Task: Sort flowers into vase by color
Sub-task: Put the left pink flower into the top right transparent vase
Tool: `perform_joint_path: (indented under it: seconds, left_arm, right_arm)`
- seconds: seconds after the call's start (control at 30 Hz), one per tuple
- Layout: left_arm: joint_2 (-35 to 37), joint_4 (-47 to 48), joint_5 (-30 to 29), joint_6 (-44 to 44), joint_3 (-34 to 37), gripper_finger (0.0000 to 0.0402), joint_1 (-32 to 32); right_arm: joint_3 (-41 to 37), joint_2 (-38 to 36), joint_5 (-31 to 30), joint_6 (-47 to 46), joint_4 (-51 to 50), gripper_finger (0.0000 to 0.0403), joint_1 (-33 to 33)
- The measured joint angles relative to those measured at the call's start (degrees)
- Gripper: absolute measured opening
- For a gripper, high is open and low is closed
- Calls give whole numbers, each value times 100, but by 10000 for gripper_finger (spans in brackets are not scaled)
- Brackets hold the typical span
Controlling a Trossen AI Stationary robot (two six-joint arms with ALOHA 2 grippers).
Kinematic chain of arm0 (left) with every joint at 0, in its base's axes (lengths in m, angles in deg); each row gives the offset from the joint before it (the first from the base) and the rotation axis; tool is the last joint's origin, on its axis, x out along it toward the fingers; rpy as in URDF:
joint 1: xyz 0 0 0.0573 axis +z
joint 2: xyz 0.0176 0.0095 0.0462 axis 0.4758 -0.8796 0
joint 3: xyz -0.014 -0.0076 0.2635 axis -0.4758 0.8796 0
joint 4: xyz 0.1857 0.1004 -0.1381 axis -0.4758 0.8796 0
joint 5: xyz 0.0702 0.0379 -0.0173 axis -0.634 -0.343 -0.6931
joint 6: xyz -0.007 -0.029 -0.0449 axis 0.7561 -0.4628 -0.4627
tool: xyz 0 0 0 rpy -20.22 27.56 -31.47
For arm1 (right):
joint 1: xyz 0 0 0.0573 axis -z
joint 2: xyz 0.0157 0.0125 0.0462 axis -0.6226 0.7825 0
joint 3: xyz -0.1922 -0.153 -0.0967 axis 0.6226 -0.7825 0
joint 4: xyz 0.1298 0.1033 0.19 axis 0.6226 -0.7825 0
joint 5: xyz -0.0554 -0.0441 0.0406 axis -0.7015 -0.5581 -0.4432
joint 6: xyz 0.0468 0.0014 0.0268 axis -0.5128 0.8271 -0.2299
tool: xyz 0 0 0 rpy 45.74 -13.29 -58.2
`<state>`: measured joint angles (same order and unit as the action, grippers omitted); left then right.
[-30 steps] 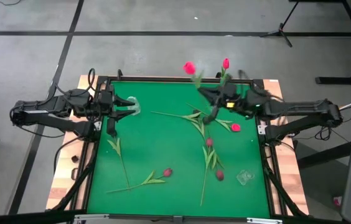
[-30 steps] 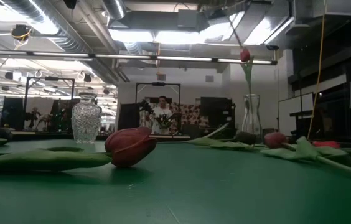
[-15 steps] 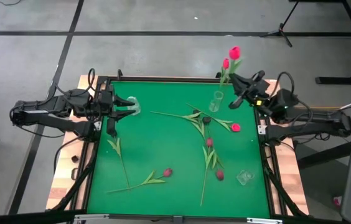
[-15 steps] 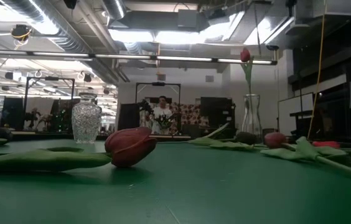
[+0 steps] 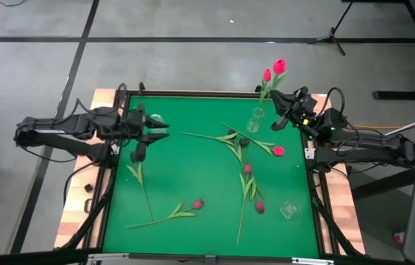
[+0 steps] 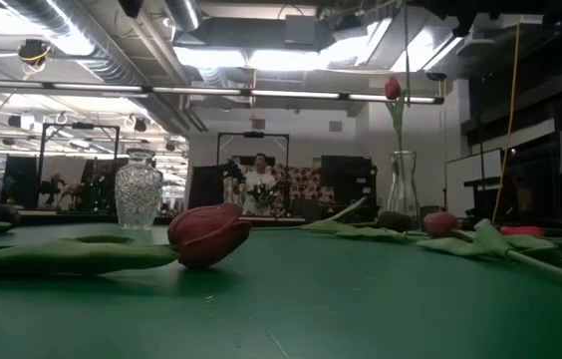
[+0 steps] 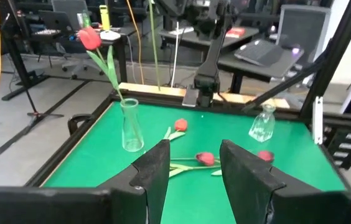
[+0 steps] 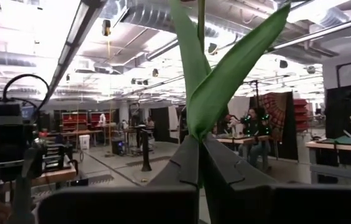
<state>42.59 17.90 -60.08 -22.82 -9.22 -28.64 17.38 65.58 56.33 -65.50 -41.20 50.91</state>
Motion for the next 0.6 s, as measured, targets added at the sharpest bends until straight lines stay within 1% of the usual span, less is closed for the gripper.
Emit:
perform_joint_path:
  seconds: [0.13,0.3,0.43,0.6]
  left_arm:
    - [-311,-324,65,175,0,137,0]
    - [-513,-1039,546,356,0,137,-2]
    - [-749,-1564,795,354,0,137,-2]
    - [-1491,-2118,807,304,0,137,26]
  right_arm:
    - [0,-9,51,54,-2,6,0]
    - [-2,-81,231,79,-165,6,0]
    - [-2,-87,594,-52,-433,7,0]
    - [-2,30,1073,-394,-388,7,0]
